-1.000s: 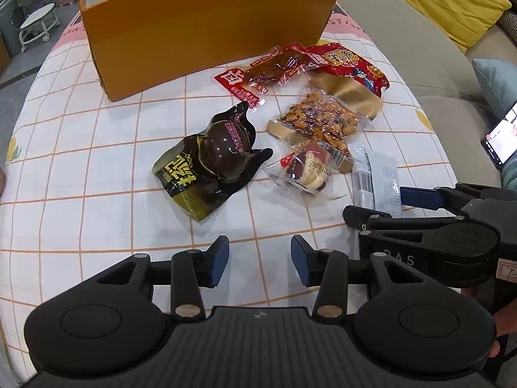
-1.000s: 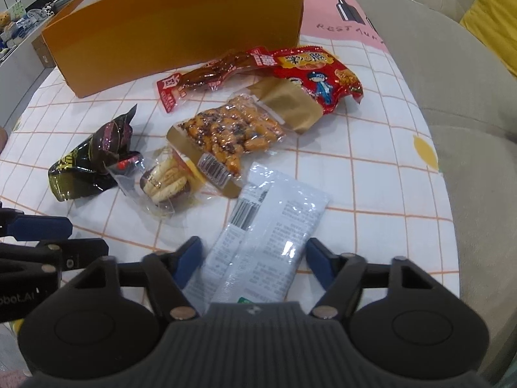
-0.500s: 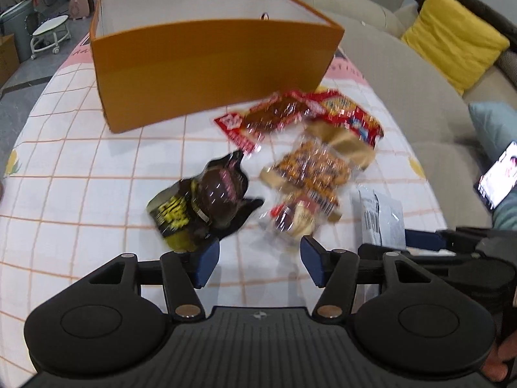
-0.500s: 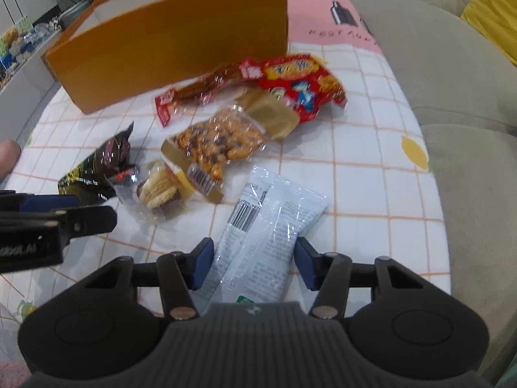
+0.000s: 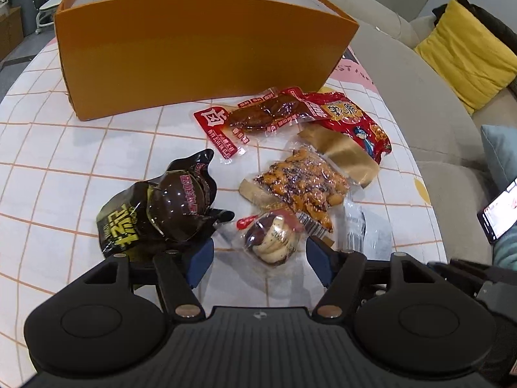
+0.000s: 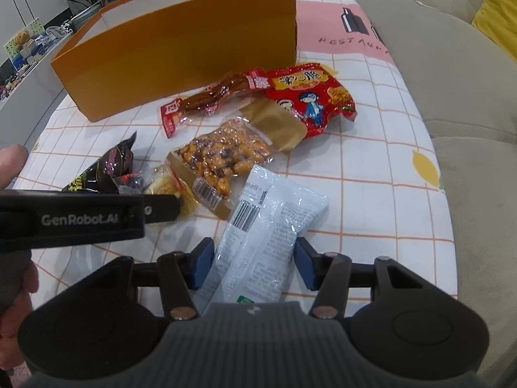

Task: Organize snacks
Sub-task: 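Grasp the clear round-cake pack with the left tool while the right tool grasps the white wrapped bar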

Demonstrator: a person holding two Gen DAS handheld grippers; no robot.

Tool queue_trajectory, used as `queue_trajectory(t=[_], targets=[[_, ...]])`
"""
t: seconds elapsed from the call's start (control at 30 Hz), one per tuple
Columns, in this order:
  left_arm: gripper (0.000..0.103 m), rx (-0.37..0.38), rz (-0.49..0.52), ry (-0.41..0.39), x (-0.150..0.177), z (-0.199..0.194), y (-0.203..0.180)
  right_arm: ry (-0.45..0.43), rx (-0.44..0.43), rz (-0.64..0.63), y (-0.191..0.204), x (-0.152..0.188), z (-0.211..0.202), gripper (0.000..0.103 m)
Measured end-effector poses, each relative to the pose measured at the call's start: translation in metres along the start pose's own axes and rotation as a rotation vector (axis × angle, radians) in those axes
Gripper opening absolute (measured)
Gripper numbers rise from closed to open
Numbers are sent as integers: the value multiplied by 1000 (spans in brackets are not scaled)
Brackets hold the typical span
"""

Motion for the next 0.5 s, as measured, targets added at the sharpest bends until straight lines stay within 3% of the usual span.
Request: queue_trajectory(t=[0.13,0.27,0.5], targets=[[76,-15,9,-21,-2,4,-2,8,1,2,-1,2,4,52],[57,-20,54,-23,0,6,-8,3,1,-5,0,1,4,52],[51,-24,64,-43,0,1,-6,2,3,-2,0,1,2,52]])
Point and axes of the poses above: each gripper's, at about its wrist camera, not at the fingertips, and z roughly the way its jaws point, y to its left, x to its underside, the point moved 7 cm from there along z, roughly the way its jaws point, and after that the axes turned 10 degrees about x, right-handed, at the moved point
